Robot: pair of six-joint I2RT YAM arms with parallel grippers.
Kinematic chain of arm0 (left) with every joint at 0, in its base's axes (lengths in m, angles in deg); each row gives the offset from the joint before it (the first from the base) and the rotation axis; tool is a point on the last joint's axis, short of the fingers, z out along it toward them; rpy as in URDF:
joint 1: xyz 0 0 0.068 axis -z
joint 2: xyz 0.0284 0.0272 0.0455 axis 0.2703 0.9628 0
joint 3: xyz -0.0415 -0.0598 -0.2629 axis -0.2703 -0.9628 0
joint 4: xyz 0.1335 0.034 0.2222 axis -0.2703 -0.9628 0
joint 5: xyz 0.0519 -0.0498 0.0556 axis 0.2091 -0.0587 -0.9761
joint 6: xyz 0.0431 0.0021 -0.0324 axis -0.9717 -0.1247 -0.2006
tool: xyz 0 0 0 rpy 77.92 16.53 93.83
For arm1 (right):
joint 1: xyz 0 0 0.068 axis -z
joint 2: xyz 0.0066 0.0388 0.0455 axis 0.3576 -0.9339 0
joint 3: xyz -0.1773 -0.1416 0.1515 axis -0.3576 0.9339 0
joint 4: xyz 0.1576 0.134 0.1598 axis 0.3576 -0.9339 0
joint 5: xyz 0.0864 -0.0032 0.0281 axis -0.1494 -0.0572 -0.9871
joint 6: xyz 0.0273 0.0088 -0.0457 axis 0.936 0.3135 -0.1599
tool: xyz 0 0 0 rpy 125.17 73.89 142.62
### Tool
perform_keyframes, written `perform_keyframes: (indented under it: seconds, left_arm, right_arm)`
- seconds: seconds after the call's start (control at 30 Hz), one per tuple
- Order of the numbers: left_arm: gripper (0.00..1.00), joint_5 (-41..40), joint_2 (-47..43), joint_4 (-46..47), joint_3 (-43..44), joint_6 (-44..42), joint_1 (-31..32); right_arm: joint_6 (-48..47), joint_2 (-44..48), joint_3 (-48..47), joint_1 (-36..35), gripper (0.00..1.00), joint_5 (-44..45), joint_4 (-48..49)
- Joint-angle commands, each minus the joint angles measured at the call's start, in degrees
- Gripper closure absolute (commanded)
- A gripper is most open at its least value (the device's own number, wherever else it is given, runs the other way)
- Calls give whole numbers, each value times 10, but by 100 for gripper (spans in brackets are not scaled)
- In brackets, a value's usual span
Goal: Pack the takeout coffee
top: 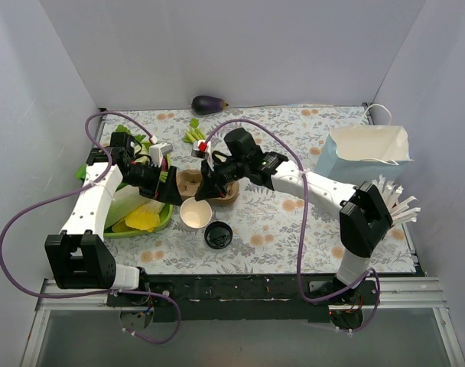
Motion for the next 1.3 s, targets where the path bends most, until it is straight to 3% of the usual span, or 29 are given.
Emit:
perform_keyframes:
  seconds: [0.0,0.37,0.97,1.27]
  left_arm:
    - [7,-67,-3,28,-18,8,2]
    - [9,-97,11,39,-38,15,2]
    - [7,-54,24,-4,34,36,2]
    - [6,-41,25,-23,19,18,2]
  right_arm:
    - [15,-19,-10,-3,99,-6,42]
    - [41,-43,-30,-4,99,-52,42]
    - [48,-49,-15,-5,99,-47,58]
    - [63,-48,-21,-5,99,-49,81]
